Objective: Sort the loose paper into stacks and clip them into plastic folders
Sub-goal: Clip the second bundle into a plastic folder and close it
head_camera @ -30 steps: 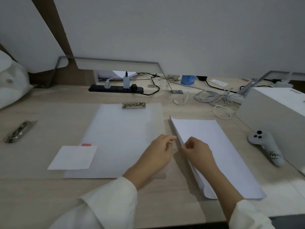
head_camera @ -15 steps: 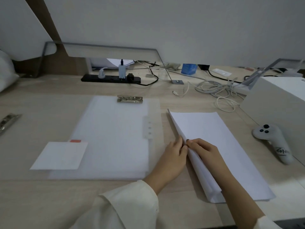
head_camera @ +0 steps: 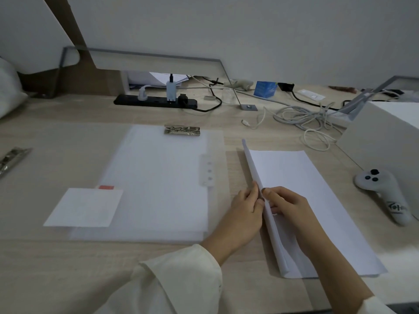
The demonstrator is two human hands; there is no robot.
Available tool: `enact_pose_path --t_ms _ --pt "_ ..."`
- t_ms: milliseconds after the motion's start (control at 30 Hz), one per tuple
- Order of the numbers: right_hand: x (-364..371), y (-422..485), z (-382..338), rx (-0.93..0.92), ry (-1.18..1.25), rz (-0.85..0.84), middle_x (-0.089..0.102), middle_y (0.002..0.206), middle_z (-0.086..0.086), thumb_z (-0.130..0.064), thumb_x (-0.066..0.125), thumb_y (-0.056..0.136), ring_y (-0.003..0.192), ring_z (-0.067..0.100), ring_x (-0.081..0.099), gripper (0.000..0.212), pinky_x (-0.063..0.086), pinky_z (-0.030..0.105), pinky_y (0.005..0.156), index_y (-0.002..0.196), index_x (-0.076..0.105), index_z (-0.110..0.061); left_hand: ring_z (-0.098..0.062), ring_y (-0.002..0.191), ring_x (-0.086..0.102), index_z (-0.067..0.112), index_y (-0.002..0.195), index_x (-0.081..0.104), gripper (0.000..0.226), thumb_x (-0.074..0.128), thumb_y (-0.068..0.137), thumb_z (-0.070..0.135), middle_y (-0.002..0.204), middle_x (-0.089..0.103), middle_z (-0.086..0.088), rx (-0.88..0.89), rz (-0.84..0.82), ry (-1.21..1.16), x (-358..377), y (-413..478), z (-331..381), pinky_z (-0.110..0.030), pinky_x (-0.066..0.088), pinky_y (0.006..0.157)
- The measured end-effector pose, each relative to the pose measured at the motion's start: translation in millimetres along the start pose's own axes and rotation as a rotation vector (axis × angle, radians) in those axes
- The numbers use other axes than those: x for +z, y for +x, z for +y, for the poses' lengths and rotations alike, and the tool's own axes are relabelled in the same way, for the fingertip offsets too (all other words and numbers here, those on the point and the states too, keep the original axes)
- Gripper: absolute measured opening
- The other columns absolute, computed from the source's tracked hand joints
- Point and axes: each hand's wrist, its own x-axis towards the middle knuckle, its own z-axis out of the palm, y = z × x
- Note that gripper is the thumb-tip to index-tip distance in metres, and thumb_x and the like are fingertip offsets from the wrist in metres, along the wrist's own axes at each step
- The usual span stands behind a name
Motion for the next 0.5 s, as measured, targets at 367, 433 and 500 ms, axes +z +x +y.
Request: enact_pose_path --t_ms 367,433,500 --pt "0.2 -5.3 -1.5 0.011 0.032 -0.017 0.07 0.08 -0.004 -0.022 0.052 0.091 0.075 0.005 0.062 0.02 0.047 0.017 0.07 0.082 0.07 -0.025 -0.009 0.13 0.035 0.027 0.149 0.011 0.051 0.026 0.1 0.031 0.144 0.033 0.004 0.011 -0.004 -0.005 -2.0 -0.5 -1.0 -0.024 0.03 0.106" --pt "0.3 -5.6 -1.4 0.005 0.032 -0.022 0.071 0.078 -0.004 -0.023 0.052 0.091 0.073 0.003 0.063 0.021 0.047 0.016 0.07 0.082 0.071 -0.026 -0.009 0.13 0.035 0.027 0.149 0.011 0.051 0.026 0.1 0.032 0.144 0.033 0.003 0.011 0.001 -0.007 -2.0 0.4 -1.6 -0.024 0.03 0.106" --pt "0.5 -5.9 -1.0 0.0 0.027 -0.026 0.072 0.08 -0.003 -0.023 0.051 0.091 0.073 0.001 0.063 0.021 0.046 0.017 0.07 0.083 0.07 -0.026 -0.009 0.13 0.035 0.027 0.149 0.013 0.051 0.027 0.1 0.033 0.143 0.034 0.004 0.008 0.007 -0.012 -1.8 0.6 -1.3 -0.023 0.03 0.104"
